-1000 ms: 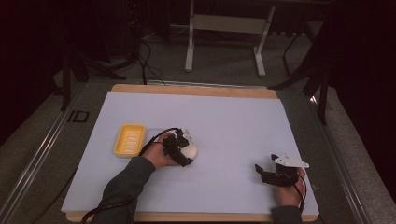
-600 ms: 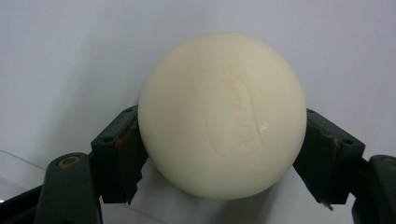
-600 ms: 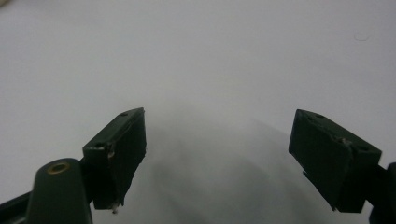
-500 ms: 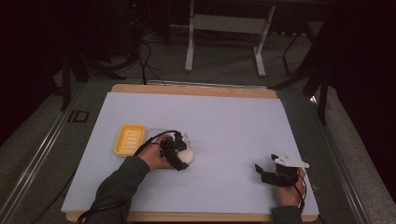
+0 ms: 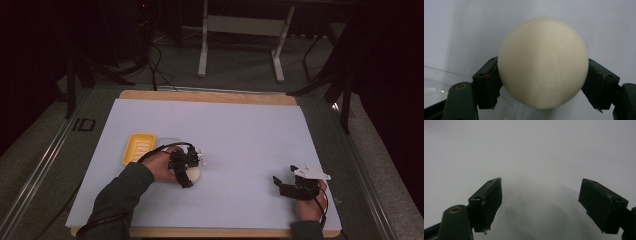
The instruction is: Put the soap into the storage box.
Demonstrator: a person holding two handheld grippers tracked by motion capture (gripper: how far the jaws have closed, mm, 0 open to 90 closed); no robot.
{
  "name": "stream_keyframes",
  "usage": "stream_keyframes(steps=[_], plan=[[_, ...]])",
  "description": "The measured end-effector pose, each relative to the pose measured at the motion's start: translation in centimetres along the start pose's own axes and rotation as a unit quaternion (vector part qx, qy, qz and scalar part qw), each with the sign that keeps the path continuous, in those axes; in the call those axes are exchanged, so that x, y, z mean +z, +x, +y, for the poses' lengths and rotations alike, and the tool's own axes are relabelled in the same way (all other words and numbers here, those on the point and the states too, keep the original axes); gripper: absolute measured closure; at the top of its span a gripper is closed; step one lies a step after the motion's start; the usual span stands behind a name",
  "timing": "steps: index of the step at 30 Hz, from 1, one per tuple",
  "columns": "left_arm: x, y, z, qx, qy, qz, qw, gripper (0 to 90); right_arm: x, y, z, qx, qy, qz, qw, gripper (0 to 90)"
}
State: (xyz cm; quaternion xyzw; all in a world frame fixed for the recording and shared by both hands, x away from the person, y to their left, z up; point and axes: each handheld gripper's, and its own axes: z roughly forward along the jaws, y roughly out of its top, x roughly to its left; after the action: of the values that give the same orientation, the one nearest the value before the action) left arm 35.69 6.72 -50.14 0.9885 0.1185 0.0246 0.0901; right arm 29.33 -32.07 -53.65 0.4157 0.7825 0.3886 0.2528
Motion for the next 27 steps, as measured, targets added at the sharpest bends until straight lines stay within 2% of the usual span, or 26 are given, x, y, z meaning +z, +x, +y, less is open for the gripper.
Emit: stream_keyframes(steps=[6, 8, 15, 24, 27], plan=[[0.48, 0.14, 0.65, 0.002, 0.005, -0.003, 1.0, 20.3, -0.01, -0.02, 0.0, 0.0, 0.0, 0.0, 1.0, 18.9], [0.51, 0.25, 0.65, -0.002, 0.006, -0.009, 0.9999, 21.2, 0.0, -0.03, 0.0, 0.0, 0.0, 0.0, 1.0, 18.9], [0.39, 0.29, 0.9, 0.0, 0.025, -0.012, 0.9996, 25.0, 0.03, 0.0, 0.01, 0.0, 0.001, 0.0, 1.0, 18.9], [0.24, 0.19, 0.9, 0.019, 0.036, -0.008, 0.9992, 25.4, 0.02, -0.02, 0.01, 0.0, 0.001, 0.001, 1.0, 18.9], [0.03, 0.17, 0.81, 0.02, 0.032, -0.006, 0.9993, 25.4, 0.03, -0.02, 0.01, 0.0, 0.001, 0.001, 1.0, 18.9]])
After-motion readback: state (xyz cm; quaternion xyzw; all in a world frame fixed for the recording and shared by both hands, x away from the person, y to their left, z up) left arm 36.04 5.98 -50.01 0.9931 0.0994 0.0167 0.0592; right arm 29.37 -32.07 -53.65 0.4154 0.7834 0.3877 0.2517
